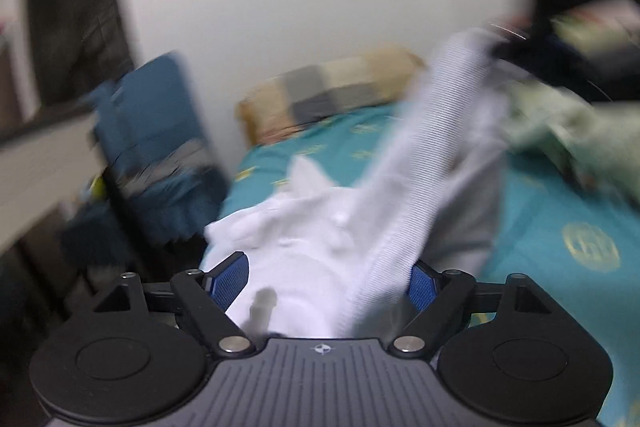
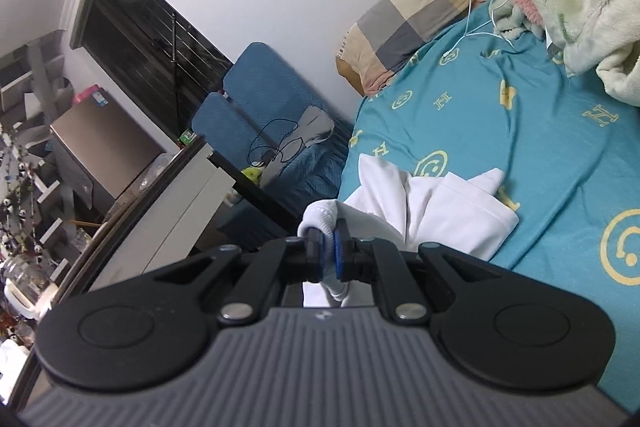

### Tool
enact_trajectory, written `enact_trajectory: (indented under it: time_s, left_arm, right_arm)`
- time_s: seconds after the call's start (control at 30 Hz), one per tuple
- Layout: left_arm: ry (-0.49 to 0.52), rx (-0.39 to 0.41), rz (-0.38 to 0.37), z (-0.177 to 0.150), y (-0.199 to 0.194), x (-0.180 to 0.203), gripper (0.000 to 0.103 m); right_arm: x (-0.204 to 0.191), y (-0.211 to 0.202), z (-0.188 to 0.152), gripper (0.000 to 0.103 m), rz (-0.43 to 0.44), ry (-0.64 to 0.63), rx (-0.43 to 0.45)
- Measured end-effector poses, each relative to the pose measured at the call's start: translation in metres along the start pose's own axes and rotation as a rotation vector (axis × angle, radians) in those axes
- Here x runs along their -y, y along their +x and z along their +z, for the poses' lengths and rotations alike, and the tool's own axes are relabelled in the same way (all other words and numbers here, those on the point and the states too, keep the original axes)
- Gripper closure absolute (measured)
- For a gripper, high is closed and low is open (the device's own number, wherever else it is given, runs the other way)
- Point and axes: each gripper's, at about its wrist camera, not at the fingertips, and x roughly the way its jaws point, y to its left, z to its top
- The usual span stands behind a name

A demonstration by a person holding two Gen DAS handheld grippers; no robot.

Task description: Fold clothes

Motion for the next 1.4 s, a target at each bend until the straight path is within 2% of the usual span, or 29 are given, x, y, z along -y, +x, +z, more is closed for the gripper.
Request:
enact_trajectory:
  time_s: [0.13,0.27,0.33,0.4,0.5,0.63,0.7,0.77,0.87,1.0,1.07,1.27,1.4]
  left_arm:
    - [-0.230,0.066,0.009,0.009,-0.013,-0.035,0.024]
    - [-0.300,0.130,-0.029,0.016,-0.034,-0.051,0.028]
    - [-0.287,0.110,-0.054,0.019,-0.039,-0.054,0.028]
    - [-0.263,0.058,-0.094,0.018,-0.037,-0.053,0.028]
    - [-0.217,-0.030,-0.150,0.013,-0.028,-0.046,0.028]
    - [-0.158,-0.083,-0.266,0.004,-0.026,-0.030,0.029]
    - [-0.107,-0.071,-0.307,0.000,-0.030,-0.020,0.029]
    - [-0.070,-0.038,-0.338,-0.004,-0.038,-0.010,0.028]
    - [-0.022,-0.023,-0.345,-0.011,-0.039,0.006,0.027]
    - [0.043,-0.042,-0.355,-0.019,-0.029,0.027,0.028]
    - [0.064,-0.018,-0.345,-0.022,-0.029,0.032,0.028]
    - [-0.012,0.043,-0.267,-0.012,-0.014,0.024,0.028]
    - [0.015,0.049,-0.237,-0.011,-0.013,0.025,0.029]
  right_arm:
    - [0.003,0.002,-0.002,0.095,-0.067,-0.007,-0.002]
    - [0.001,0.012,-0.008,0.095,-0.151,-0.068,-0.057]
    - [-0.002,0.018,-0.014,0.095,-0.209,-0.134,-0.083]
    - [-0.007,0.021,-0.018,0.094,-0.279,-0.214,-0.091]
    - [-0.013,0.017,-0.019,0.095,-0.369,-0.319,-0.014]
    - [-0.013,0.008,-0.010,0.095,-0.396,-0.329,0.073]
    - [-0.009,0.012,-0.008,0.095,-0.422,-0.351,0.056]
    - [-0.003,0.019,-0.008,0.095,-0.426,-0.339,-0.003]
    - [0.003,0.026,-0.013,0.095,-0.412,-0.307,-0.080]
    - [-0.005,0.024,-0.014,0.095,-0.357,-0.287,-0.064]
    - [-0.003,0.021,-0.013,0.095,-0.323,-0.245,-0.061]
    - [0.006,0.014,-0.013,0.095,-0.301,-0.155,-0.085]
    - [0.003,0.007,-0.012,0.095,-0.231,-0.122,-0.061]
